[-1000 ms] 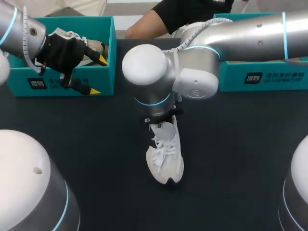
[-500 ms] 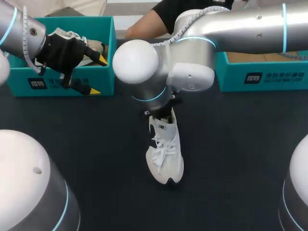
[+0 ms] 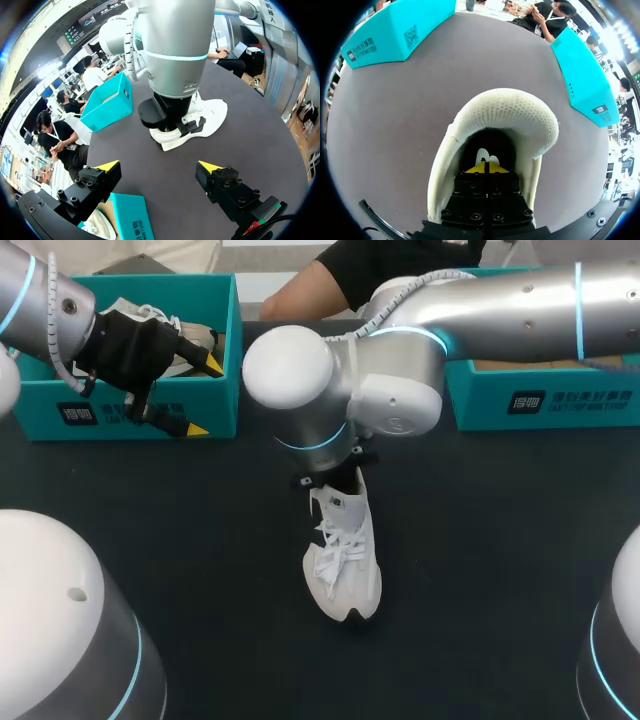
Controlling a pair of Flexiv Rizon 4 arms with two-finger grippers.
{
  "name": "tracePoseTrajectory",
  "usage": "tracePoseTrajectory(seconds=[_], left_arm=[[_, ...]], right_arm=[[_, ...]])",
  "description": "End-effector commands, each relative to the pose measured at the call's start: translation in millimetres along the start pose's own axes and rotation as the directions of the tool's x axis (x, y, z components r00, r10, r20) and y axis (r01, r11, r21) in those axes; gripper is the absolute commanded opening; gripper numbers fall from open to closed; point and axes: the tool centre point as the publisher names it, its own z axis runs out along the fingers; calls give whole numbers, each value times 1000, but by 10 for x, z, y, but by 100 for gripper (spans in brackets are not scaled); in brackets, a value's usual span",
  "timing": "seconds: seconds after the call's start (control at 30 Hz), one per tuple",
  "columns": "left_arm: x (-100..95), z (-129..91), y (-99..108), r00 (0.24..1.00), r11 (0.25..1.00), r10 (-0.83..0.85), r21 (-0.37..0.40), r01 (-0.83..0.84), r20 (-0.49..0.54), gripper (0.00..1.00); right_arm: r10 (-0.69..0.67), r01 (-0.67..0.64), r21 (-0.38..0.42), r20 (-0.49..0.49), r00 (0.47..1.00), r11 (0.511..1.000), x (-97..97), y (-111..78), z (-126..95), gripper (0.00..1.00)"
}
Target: Take the shoe out of the shoebox, open the shoe tongue, remove and reinsert the insole, then place the shoe into the shoebox
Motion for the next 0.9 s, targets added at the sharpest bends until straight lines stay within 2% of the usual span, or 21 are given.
tracePoseTrajectory(seconds=[0.03, 0.1, 0.27, 0.47, 0.77, 0.9], left_arm=[[6, 0, -3, 1000, 1000, 1, -4, -1, 0, 100], [6, 0, -3, 1000, 1000, 1, -4, -1, 0, 100], [6, 0, -3, 1000, 1000, 1, -4, -1, 0, 100], [6, 0, -3, 1000, 1000, 1, -4, -1, 0, 100], [6, 0, -3, 1000, 1000, 1, -4, -1, 0, 100], [6, 0, -3, 1000, 1000, 1, -4, -1, 0, 100]], right_arm=[[-5, 4, -19, -85, 996, 1000, 71, 0, 27, 0], [-27, 26, -24, -49, 998, 999, 59, -11, -39, 0], [18, -15, -53, 45, 999, 998, -92, -26, -248, 0], [-2, 7, -45, 111, 994, 999, -169, -95, -294, 0], [-57, 62, -21, 192, 980, 998, -221, -84, -53, 0], [-71, 73, -3, 193, 979, 997, -218, -94, 92, 0]])
